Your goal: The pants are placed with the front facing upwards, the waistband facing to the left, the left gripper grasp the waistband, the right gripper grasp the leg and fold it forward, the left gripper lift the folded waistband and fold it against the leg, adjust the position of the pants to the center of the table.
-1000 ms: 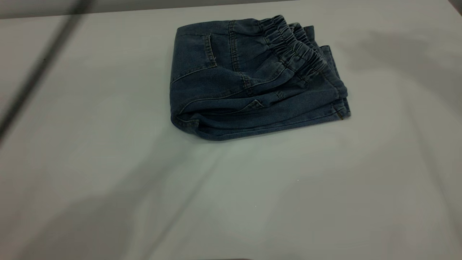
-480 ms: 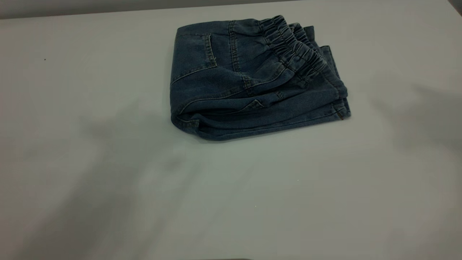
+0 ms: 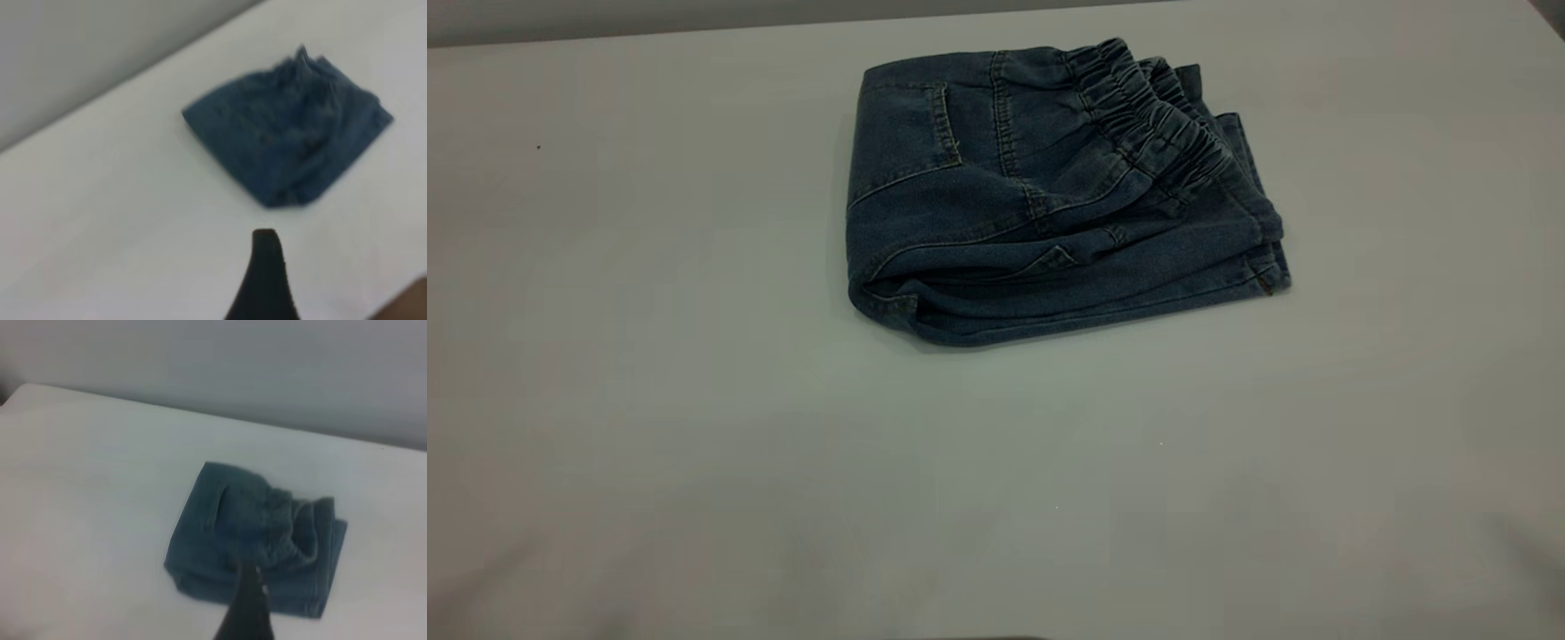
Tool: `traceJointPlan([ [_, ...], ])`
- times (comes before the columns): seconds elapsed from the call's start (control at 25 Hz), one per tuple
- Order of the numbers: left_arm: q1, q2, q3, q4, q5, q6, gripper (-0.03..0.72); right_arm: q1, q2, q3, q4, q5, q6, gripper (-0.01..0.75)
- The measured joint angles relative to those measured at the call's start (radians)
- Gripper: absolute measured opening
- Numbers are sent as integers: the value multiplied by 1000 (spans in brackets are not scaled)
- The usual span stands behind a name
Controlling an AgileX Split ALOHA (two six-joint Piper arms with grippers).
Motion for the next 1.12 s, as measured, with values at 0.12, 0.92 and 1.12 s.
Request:
traceJointPlan([
  [0.12,0,-165,163,-1,0,0,541,0,-142,120,-2,0,0,542],
  [0.92,0,-438,668,-27,0,-1,541,0,-811,813,-221,-10,28,542],
  [1.12,0,-438,716,-27,0,-2,541,0,-852,949,-258,-84,17,542],
])
